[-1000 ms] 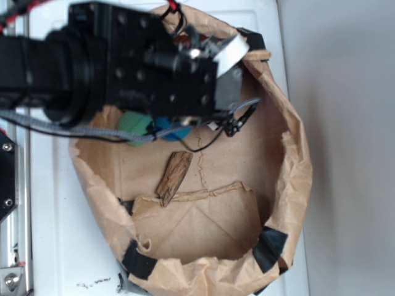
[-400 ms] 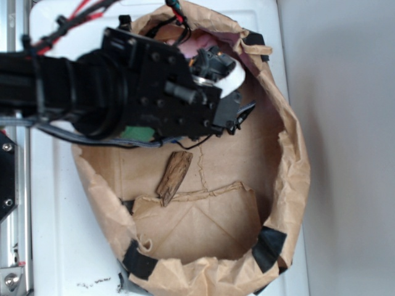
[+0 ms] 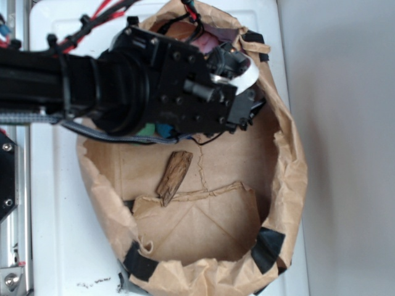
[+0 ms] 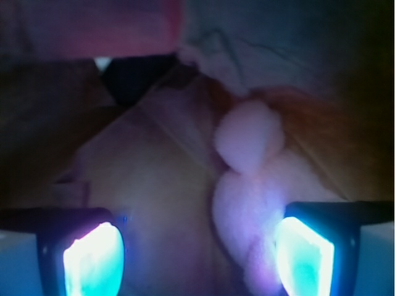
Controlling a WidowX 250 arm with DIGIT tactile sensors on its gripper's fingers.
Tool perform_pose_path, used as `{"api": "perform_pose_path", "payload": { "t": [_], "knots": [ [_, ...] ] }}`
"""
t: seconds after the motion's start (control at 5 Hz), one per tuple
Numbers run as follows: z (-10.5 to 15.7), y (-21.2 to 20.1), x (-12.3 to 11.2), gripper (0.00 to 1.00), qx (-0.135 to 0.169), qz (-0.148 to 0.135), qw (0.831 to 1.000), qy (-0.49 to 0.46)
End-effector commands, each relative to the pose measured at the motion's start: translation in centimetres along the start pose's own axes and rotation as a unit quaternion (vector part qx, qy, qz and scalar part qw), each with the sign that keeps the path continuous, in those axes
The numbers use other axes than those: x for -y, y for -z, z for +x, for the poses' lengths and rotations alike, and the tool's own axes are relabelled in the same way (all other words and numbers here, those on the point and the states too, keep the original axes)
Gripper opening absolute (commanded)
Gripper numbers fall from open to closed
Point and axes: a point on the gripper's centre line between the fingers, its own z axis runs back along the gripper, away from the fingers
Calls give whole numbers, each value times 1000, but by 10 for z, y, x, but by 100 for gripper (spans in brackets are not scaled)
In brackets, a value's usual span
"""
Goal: Grab the pink bunny.
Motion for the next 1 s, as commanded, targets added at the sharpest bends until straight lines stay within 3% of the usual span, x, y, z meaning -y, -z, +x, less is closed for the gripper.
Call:
{"api": "perform_pose_path", "payload": {
  "t": [0.0, 0.2, 0.6, 0.8],
  "knots": [
    [26, -41, -27, 100, -42, -17, 999, 12],
    [26, -40, -42, 100, -27, -14, 999, 13],
    [19, -1, -28, 100, 33, 28, 999, -7],
    [15, 5, -22, 100, 43, 33, 998, -8]
  ]
}}
